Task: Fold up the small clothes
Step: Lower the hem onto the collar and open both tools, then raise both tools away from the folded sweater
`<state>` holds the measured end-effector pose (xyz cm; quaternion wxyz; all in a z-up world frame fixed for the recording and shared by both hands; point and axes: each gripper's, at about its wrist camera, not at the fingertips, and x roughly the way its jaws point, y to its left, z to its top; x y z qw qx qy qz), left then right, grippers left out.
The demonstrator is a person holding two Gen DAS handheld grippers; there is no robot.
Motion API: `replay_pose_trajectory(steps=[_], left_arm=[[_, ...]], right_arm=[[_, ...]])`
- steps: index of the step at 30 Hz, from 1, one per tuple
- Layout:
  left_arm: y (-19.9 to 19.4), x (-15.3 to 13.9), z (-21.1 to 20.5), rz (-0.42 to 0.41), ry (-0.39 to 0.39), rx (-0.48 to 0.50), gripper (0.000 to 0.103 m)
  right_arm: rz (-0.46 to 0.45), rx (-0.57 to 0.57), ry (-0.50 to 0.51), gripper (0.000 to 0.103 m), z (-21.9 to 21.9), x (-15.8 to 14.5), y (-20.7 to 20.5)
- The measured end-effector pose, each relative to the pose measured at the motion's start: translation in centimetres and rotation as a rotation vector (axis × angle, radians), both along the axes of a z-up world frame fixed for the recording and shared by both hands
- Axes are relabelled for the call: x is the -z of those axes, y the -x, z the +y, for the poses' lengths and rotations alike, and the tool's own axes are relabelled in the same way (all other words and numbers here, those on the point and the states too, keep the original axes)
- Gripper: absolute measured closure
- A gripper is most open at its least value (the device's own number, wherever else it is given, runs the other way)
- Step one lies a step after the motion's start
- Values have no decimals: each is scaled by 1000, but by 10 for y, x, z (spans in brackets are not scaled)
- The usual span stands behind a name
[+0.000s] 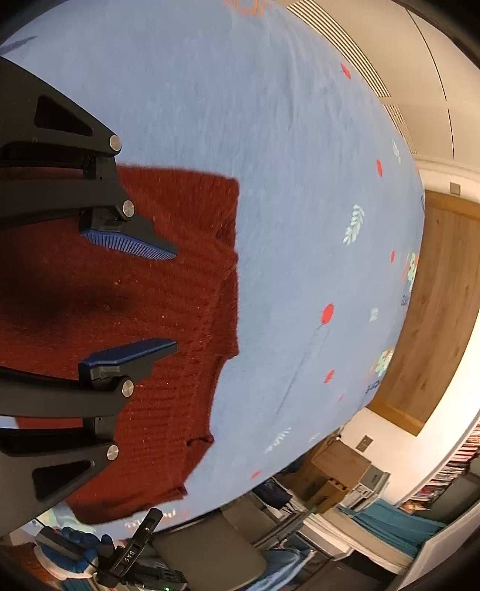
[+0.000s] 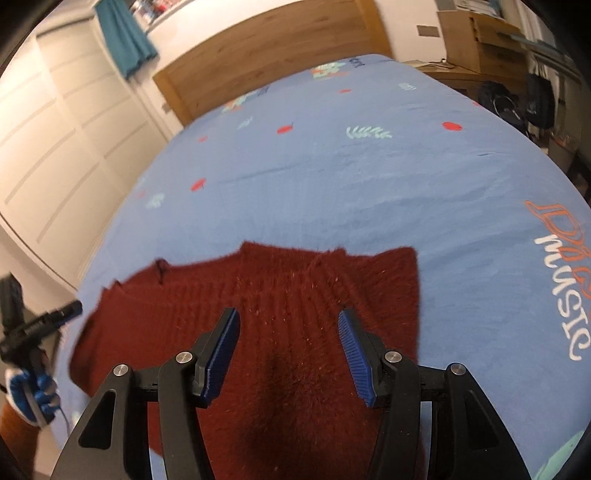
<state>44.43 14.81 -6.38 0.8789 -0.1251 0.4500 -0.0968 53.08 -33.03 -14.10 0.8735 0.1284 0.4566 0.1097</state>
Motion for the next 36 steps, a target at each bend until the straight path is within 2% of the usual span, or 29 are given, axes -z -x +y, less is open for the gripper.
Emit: replay_pose_trajectory(steps=[4,8,12,18,22,26,30,36], left_arm=[[-9,26,-10,51,-39,11,64],[-5,38,-13,61,-107,19,64],[9,25,-10,46,-130,-7,64],[43,-2,-15,2,-194,-34,63],[72,-15,-18,-19,-232,-64,49],[100,-23,-20,-30,-261,-93,45],[133,-34,-16,-41,-272,-143,35],[176,-49,-10,-55,-302,-188,30]], right_arm=[[31,10,52,46,4,22,-7],[37,27,74,46,0,23,-6],[15,32,109,46,-1,7,7],[-15,16,87,46,-5,-19,40],[-23,10,95,46,-3,-32,67],[-31,12,105,46,-2,-44,95],[-39,17,100,46,0,-56,126],[-36,8,96,45,6,-64,170]])
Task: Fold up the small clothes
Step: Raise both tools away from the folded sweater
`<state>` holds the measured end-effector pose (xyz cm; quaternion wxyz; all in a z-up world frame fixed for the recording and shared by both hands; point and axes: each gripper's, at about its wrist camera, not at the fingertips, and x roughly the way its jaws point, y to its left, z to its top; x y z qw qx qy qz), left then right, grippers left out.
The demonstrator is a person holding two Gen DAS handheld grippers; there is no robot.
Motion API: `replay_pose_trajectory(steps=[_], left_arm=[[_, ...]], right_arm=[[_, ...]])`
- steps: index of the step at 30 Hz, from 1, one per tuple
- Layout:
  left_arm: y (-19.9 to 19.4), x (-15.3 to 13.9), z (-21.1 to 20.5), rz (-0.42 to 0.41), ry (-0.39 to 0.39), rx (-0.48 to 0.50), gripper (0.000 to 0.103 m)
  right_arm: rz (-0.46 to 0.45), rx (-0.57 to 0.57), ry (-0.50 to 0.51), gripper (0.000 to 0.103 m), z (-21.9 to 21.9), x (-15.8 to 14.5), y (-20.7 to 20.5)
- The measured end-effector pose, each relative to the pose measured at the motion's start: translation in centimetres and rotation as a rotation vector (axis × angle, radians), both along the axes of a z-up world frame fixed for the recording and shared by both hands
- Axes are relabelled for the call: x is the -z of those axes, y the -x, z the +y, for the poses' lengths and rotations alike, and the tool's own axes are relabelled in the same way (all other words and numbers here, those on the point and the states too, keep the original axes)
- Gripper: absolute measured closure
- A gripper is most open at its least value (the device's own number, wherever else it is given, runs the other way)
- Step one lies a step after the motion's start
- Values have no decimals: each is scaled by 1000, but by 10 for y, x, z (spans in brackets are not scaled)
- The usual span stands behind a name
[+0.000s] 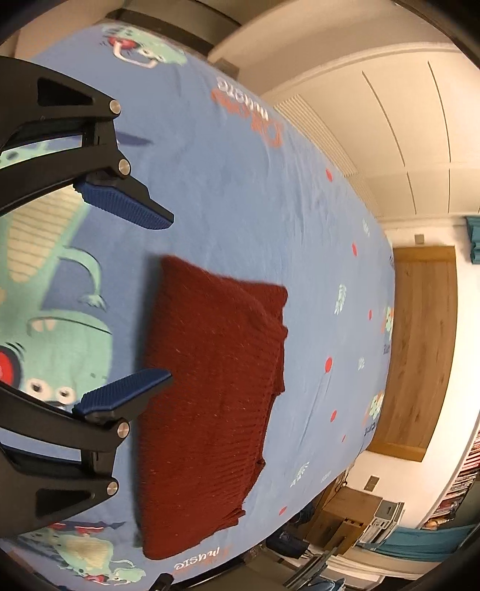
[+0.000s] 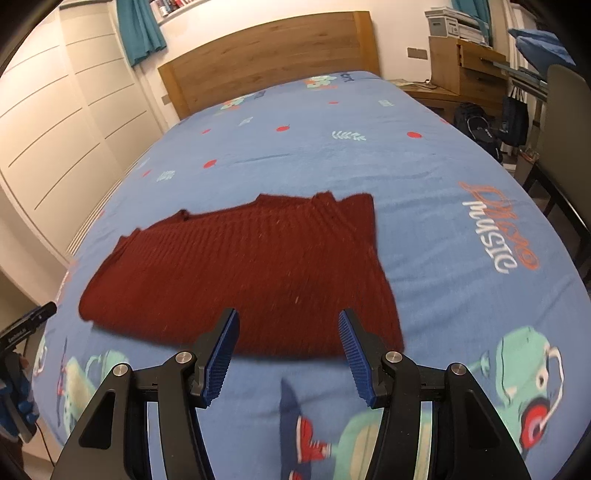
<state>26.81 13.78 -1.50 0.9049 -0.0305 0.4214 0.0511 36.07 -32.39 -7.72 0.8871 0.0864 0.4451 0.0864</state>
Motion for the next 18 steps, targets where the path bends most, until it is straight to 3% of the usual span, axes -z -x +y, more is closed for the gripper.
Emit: replay_pose_trajectory(steps=[18], left_arm=[[98,-43,-10,-116,-51,-13,19]], right_arm=[[-30,24,-12,44,13,-26,98]])
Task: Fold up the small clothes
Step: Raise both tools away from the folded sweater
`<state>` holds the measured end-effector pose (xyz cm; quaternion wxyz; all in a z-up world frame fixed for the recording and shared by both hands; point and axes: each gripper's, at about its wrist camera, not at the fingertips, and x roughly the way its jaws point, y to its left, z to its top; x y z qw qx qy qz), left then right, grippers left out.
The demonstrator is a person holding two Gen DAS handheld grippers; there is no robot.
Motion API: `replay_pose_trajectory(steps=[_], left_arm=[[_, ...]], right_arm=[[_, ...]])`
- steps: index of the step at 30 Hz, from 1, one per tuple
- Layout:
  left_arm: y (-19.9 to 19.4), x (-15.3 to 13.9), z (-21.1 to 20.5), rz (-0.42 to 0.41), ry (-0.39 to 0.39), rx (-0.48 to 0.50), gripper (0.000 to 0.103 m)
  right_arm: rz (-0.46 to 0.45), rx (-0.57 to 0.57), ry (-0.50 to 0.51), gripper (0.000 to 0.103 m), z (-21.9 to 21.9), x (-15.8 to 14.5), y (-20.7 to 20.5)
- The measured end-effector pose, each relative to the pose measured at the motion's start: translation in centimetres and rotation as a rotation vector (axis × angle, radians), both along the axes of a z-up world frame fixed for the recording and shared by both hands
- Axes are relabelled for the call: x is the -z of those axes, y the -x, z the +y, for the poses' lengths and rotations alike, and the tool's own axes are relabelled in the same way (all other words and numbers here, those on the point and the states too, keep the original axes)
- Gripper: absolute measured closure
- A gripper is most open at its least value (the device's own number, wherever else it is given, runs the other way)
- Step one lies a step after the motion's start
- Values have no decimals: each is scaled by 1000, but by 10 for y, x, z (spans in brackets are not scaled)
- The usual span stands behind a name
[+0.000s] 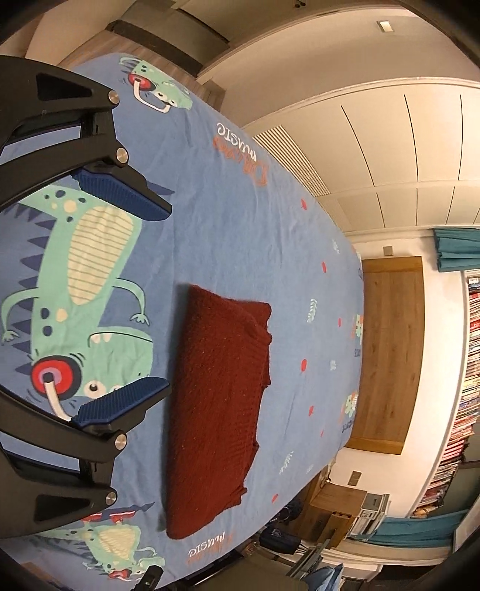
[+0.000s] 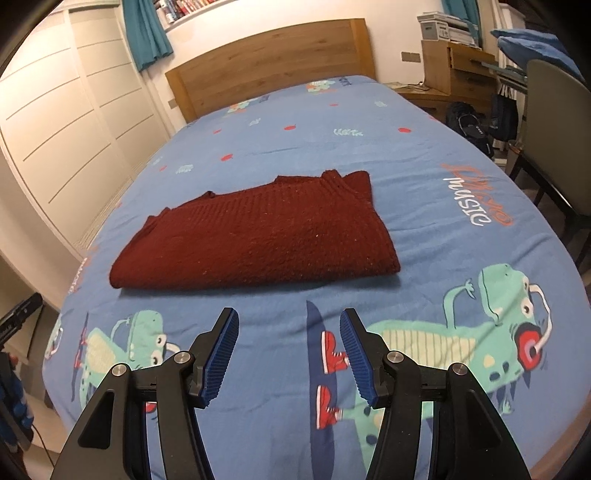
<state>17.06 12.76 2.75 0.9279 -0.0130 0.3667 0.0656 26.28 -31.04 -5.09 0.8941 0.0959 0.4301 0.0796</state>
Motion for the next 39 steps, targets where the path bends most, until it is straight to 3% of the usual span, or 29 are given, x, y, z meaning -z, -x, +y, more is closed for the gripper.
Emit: replay_pose_trajectory(steps=[24,32,35,39], left_arm=[[106,-9,10,-90,11,-3,9],[114,-4,13,-85,19,-9,9],[113,1,13,-70,20,-10,9],[105,7,11,-51,20,-18,7]], right_arm=[[-66,47,45,24,8,-24,114],[-65,66,21,19,8,-18,126],[-61,75,12,11,7,-14,126],[-42,90,-1,10,4,-6,118]])
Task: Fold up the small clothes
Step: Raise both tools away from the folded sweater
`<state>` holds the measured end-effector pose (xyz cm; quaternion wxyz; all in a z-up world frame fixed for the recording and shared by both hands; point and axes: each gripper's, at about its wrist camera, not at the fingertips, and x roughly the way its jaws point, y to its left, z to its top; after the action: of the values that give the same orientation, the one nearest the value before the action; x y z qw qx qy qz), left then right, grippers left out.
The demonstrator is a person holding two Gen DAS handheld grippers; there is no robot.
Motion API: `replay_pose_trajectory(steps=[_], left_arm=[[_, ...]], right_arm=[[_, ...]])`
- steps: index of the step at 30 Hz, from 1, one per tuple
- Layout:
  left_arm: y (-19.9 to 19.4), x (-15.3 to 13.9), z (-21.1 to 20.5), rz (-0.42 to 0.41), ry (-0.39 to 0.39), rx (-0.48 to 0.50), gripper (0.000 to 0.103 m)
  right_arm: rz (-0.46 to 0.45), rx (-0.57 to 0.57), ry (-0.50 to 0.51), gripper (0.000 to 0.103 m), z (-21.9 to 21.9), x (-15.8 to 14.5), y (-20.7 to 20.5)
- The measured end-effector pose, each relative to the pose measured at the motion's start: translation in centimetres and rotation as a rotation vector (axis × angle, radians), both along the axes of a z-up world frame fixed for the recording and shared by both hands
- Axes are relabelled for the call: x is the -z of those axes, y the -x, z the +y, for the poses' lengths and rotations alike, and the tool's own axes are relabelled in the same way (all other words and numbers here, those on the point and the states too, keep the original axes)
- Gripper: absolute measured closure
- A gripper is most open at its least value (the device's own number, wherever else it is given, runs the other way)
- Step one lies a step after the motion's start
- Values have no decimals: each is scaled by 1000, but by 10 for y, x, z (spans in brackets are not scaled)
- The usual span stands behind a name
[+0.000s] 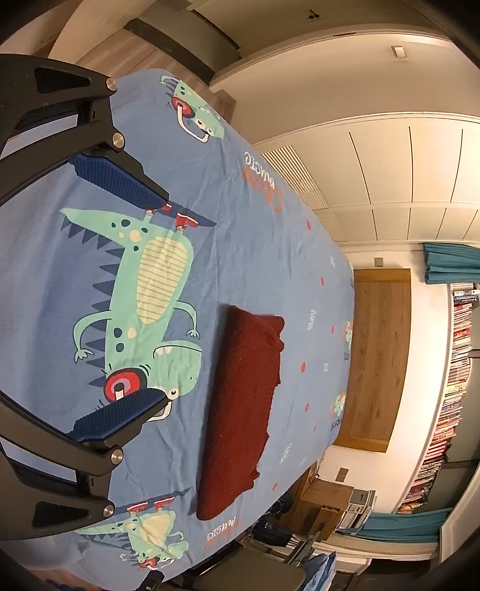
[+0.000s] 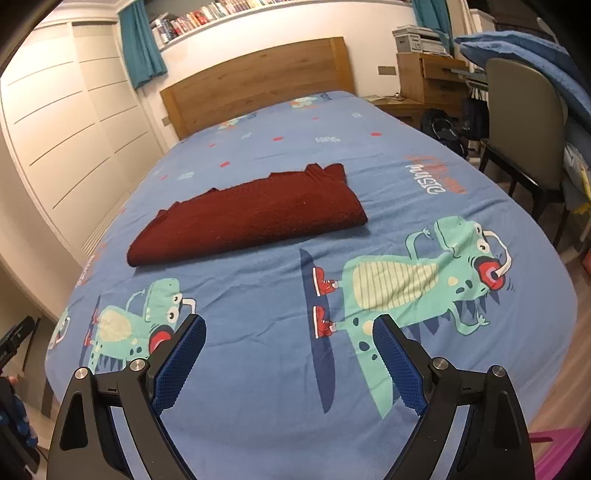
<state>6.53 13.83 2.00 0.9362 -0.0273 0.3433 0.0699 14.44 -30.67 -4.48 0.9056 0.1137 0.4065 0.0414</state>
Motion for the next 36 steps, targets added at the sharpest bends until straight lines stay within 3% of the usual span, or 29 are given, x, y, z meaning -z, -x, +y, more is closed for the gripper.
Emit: replay_pose_trajectory(steps=[16,26,36], left_arm=[[-64,34,-10,95,-45,7,7],[-112,67,-13,173,-61,3,7],[-144,94,-6,245,-7,-1,7]], right_arm=[[116,52,-97,10,-12,55,-74],[189,127,-230,10,-26,111,-137],[185,202,-372,10,-44,145,-189]])
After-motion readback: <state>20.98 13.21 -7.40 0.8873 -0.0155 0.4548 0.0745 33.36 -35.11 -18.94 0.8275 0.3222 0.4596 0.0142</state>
